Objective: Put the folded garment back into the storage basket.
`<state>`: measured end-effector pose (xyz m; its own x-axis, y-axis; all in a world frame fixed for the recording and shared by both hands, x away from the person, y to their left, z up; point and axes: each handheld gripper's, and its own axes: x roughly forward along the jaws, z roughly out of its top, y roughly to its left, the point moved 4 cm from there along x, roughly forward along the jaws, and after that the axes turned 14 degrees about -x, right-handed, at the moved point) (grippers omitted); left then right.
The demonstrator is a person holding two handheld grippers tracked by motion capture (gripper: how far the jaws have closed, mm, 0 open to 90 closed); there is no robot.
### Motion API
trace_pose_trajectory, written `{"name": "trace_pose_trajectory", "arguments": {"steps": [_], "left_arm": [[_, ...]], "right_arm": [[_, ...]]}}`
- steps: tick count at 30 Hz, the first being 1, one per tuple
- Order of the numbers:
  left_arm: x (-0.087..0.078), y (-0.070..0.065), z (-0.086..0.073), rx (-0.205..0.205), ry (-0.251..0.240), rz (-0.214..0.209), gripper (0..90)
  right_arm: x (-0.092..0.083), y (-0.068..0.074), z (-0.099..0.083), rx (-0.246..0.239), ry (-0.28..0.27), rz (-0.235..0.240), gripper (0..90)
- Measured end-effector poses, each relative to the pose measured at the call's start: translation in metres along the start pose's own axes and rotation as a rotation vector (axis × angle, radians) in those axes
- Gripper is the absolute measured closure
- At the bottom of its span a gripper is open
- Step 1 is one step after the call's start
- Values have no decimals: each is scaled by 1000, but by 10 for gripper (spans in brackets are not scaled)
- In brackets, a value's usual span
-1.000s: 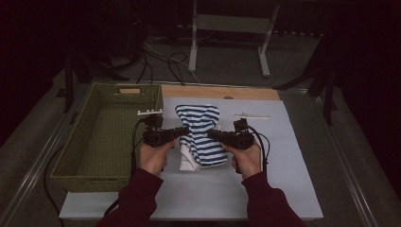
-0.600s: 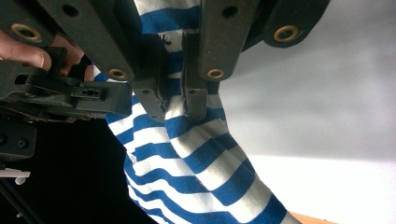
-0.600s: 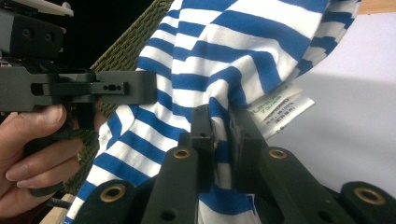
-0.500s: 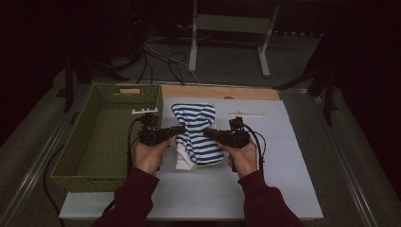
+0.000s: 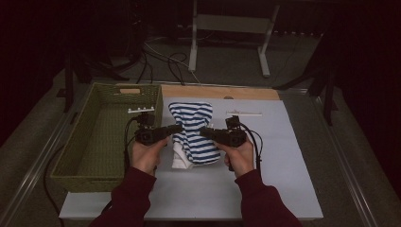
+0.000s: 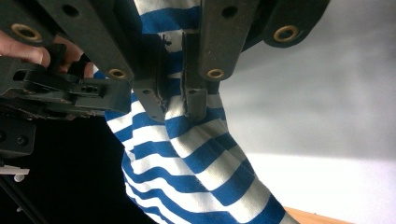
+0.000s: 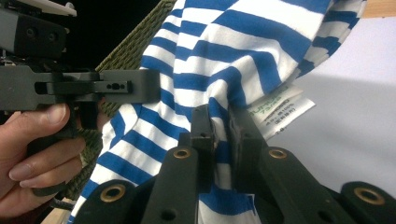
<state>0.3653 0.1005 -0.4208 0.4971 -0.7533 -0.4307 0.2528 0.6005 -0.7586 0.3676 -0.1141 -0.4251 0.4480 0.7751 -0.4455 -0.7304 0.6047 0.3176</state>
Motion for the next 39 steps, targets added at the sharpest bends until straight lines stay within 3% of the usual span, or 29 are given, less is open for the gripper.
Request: {"name": "trace_pose_trajectory", "arguments": {"steps": [39], "left_arm": [[-22, 5, 12, -8, -42, 0, 821]], "right_arm": [[21, 22, 17, -32, -8, 42, 822]]}}
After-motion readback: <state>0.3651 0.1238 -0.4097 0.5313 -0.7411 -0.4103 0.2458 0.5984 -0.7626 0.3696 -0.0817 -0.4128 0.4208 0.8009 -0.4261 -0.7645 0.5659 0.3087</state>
